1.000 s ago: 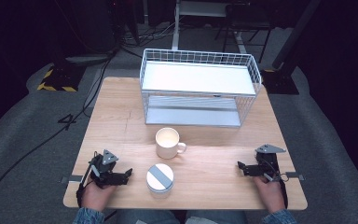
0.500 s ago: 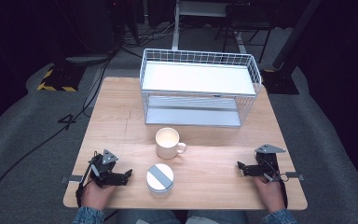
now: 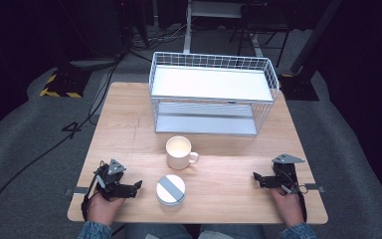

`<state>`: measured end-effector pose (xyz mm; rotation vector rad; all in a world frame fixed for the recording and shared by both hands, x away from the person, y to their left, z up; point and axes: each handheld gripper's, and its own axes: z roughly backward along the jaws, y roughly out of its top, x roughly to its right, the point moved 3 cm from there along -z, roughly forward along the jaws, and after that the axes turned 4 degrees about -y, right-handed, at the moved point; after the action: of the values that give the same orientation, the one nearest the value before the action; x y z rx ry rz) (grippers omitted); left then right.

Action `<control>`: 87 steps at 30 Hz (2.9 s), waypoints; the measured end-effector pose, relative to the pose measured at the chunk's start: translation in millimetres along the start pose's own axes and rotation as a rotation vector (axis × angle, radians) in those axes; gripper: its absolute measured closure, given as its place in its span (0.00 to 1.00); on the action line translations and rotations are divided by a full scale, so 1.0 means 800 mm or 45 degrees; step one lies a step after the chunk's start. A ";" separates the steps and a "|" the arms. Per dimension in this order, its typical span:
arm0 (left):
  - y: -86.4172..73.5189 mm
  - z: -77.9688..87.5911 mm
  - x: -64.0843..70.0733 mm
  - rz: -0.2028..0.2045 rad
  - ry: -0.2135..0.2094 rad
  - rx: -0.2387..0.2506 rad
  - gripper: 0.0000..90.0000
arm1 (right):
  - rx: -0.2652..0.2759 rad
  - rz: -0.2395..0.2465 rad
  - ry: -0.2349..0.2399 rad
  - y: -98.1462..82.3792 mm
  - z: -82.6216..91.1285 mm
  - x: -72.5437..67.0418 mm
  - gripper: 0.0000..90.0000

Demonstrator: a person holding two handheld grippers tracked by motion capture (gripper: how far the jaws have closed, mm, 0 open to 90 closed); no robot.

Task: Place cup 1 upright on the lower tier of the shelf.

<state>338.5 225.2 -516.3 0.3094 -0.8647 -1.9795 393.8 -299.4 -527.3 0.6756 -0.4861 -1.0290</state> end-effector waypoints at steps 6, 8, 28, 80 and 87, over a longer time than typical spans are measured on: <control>0.008 0.015 0.003 -0.007 -0.023 0.047 0.07 | 0.000 -0.001 -0.001 0.000 0.000 0.000 0.00; 0.010 0.023 0.006 -0.011 -0.037 0.067 0.07 | 0.000 -0.002 -0.001 0.000 0.000 0.000 0.00; 0.038 0.089 0.087 -0.185 -0.181 0.279 0.08 | 0.000 0.000 -0.002 0.000 0.000 0.000 0.00; 0.034 0.025 0.167 -0.303 -0.328 0.208 0.01 | 0.000 -0.003 -0.005 0.000 0.000 -0.001 0.01; 0.033 0.021 0.165 -0.308 -0.322 0.206 0.05 | 0.000 -0.003 -0.005 0.000 0.000 -0.001 0.01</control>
<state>275.3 114.7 -469.9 0.2699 -1.2003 -2.2088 393.5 -298.9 -527.2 0.6742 -0.4884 -1.0323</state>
